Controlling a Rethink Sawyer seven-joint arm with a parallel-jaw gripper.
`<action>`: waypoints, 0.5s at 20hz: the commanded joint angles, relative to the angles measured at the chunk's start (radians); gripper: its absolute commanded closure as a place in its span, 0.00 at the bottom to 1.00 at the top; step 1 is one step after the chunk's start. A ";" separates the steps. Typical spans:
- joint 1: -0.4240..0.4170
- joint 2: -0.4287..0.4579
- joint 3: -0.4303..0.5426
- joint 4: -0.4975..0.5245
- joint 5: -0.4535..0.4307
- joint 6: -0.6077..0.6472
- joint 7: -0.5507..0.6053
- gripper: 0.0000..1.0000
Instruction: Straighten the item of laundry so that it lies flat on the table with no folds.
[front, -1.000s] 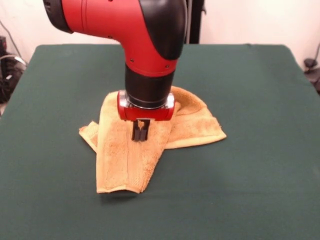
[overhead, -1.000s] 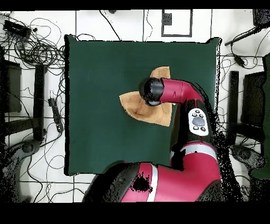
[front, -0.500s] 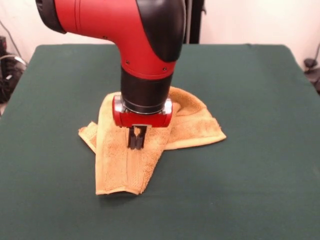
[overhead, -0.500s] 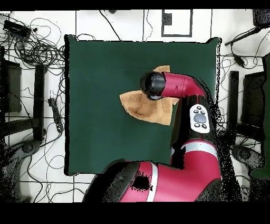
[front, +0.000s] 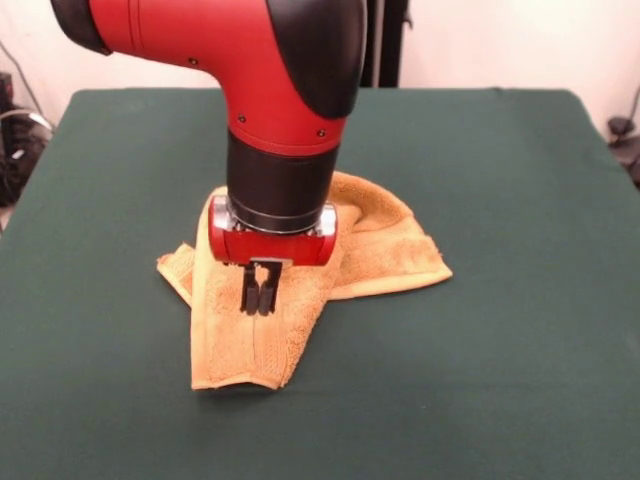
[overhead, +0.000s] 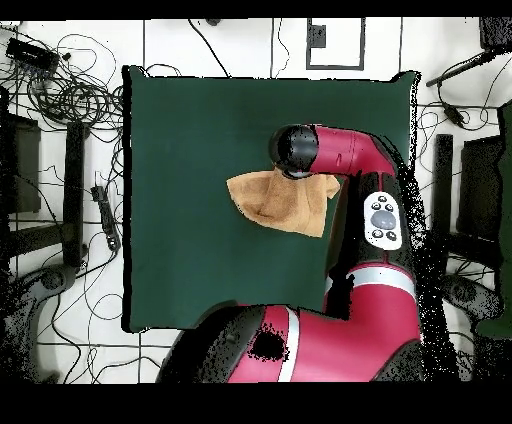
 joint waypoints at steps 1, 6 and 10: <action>0.028 0.069 0.138 -0.007 0.019 0.057 -0.003 1.00; 0.031 0.079 0.133 -0.024 0.030 0.063 0.023 1.00; 0.033 0.090 0.131 -0.043 0.035 0.074 0.031 1.00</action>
